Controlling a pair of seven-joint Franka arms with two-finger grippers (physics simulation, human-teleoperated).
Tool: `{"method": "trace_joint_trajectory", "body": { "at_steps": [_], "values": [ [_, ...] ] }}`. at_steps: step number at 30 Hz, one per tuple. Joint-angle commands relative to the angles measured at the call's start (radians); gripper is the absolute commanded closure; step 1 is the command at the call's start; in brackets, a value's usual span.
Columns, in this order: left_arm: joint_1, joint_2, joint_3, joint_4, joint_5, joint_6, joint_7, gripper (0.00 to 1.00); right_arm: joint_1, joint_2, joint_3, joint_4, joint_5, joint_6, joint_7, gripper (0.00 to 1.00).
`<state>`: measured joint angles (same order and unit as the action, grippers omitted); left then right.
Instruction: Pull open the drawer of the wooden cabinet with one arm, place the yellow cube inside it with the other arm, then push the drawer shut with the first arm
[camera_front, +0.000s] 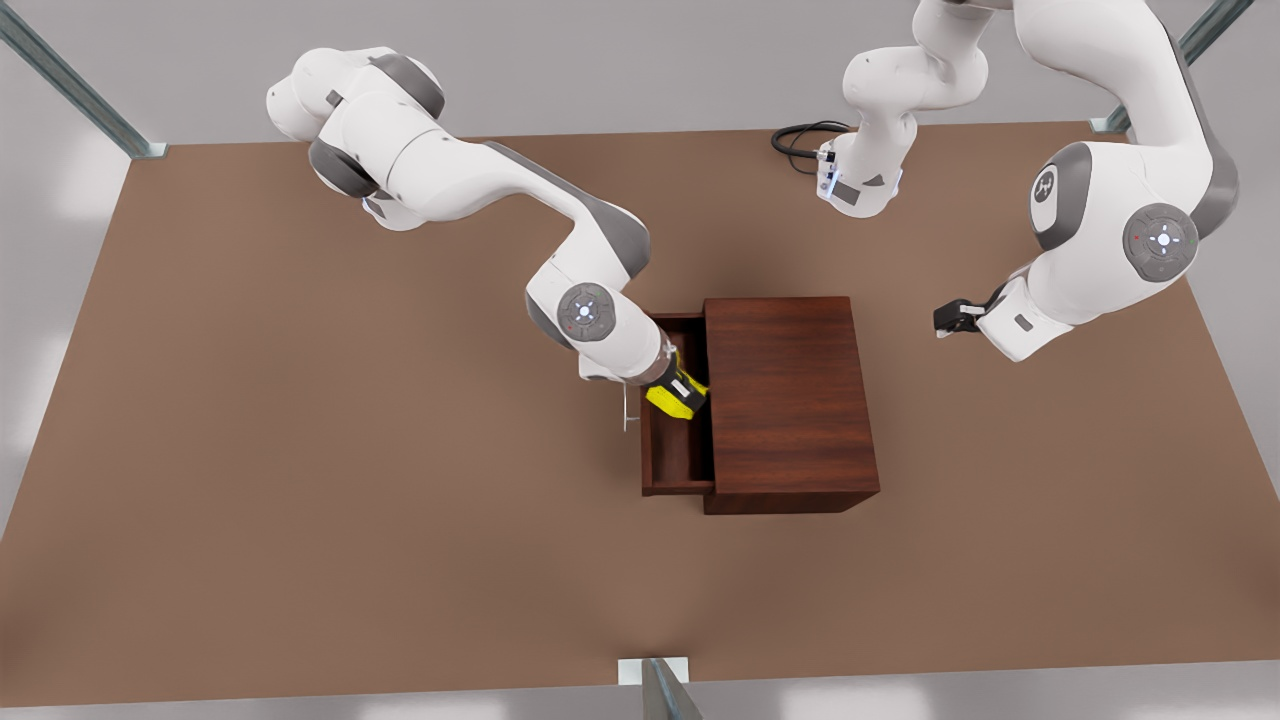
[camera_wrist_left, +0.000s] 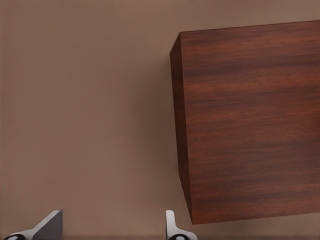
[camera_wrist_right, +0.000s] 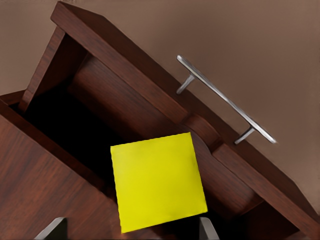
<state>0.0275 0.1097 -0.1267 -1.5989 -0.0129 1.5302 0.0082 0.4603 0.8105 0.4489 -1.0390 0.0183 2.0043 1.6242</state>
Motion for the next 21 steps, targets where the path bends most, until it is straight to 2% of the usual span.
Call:
{"method": "trace_joint_trajectory", "body": {
  "at_steps": [1,6,8,10,12,13,15,16,17,18,19,21],
  "values": [
    [0.0,-0.001,-0.001,0.0,0.001,-0.001,-0.001,0.0,0.0,-0.004,-0.001,0.0,-0.001,-0.012,0.172,0.0],
    [-0.001,-0.001,-0.001,0.002,0.001,0.001,-0.001,0.0,-0.018,-0.024,-0.003,0.008,-0.003,-0.111,0.171,0.0],
    [-0.038,0.001,-0.008,0.013,0.001,0.001,-0.039,0.0,-0.123,-0.057,-0.001,0.027,-0.044,-0.304,0.158,0.0],
    [-0.251,0.011,-0.008,0.066,-0.007,0.002,-0.347,0.0,-0.327,-0.145,-0.006,0.04,-0.066,-0.582,-0.11,0.0],
    [-0.466,0.125,-0.016,0.215,-0.016,0.005,-0.588,0.0,-0.5,-0.189,0.013,0.031,-0.184,-0.661,-0.458,0.0],
    [-0.592,0.212,-0.017,0.306,-0.004,0.059,-0.801,0.0,-0.587,-0.248,-0.019,-0.045,-0.179,-0.638,-0.806,0.0],
    [-0.758,0.375,-0.016,0.427,0.102,0.182,-1.103,0.0,-0.578,-0.344,-0.246,-0.211,-0.087,-0.501,-1.346,0.0],
    [-0.836,0.504,-0.013,0.546,0.186,0.209,-1.246,0.0,-0.516,-0.363,-0.393,-0.234,-0.052,-0.487,-1.538,0.0],
    [-0.871,0.577,-0.01,0.599,0.212,0.281,-1.346,0.0,-0.492,-0.373,-0.434,-0.24,-0.061,-0.495,-1.646,0.0],
    [-0.89,0.625,-0.007,0.599,0.241,0.404,-1.441,0.0,-0.486,-0.363,-0.441,-0.217,-0.08,-0.585,-1.644,0.0],
    [-0.906,0.692,0.001,0.6,0.277,0.51,-1.501,0.0,-0.494,-0.361,-0.44,-0.205,-0.074,-0.599,-1.644,0.0],
    [-0.917,0.731,0.019,0.597,0.298,0.558,-1.527,0.0,-0.491,-0.36,-0.438,-0.208,-0.072,-0.601,-1.62,0.0]
  ]
}}
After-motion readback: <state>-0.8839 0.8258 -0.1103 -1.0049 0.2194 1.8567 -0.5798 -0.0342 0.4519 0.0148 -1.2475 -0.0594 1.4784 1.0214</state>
